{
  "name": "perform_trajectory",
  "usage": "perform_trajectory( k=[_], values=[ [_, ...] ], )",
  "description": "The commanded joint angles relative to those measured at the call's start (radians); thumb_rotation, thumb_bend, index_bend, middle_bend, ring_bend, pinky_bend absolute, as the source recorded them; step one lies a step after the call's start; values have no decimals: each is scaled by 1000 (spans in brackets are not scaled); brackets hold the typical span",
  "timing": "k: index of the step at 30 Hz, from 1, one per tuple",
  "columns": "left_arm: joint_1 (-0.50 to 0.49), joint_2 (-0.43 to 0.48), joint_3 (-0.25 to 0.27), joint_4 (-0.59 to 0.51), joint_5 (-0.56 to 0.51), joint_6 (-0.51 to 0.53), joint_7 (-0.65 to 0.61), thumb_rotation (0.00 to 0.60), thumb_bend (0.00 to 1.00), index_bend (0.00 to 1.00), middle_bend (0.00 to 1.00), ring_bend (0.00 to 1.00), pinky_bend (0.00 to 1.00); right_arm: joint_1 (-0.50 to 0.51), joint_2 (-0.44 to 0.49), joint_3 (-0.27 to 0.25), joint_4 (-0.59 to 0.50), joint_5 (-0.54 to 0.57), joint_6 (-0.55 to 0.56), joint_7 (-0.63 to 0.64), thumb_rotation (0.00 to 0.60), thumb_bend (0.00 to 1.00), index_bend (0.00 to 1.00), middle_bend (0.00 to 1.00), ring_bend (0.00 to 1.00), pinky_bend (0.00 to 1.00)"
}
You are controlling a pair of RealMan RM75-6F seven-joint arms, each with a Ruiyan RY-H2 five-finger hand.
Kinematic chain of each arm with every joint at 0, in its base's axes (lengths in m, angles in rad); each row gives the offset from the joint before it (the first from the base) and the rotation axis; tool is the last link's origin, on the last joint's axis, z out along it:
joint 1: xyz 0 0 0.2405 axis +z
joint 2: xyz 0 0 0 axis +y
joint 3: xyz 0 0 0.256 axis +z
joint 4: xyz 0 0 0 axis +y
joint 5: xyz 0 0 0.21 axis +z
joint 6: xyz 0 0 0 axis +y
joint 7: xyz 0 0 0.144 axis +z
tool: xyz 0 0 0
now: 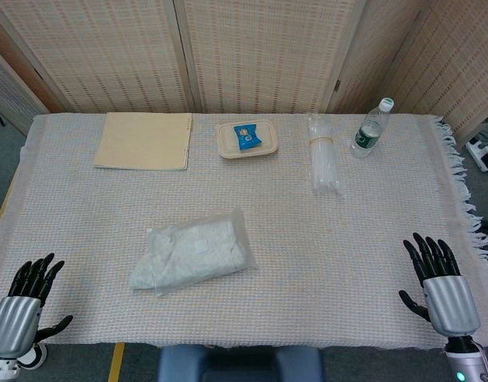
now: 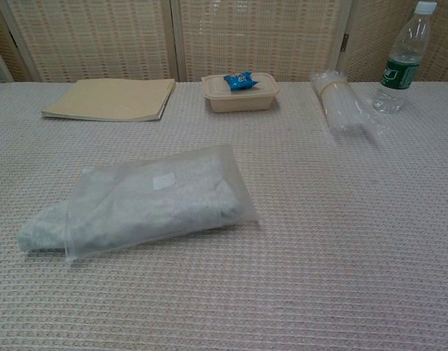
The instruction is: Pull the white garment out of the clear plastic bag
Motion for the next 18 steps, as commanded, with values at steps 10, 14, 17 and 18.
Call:
perform_trajectory(
  k=[10,14,17,18],
  values=[
    [-28,-249,-1,217,110,-28,-146,600,255,310,0,0,0,5,-40,5,11,-15,-37,-62,600,140,0,0,0,0],
    [-61,-387,-45,349,88,-60,-175,600,286,380,2,0,0,11,-50,7,15,-15,-54,-76,600,140,0,0,0,0],
    [-86,-471,-85,443,71,-67,-160,600,278,399,5,0,0,13,-53,9,15,-9,-66,-82,600,139,0,0,0,0],
    [-90,-490,-94,465,62,-73,-145,600,268,404,8,0,0,13,-55,13,16,-5,-66,-88,600,139,0,0,0,0]
  ],
)
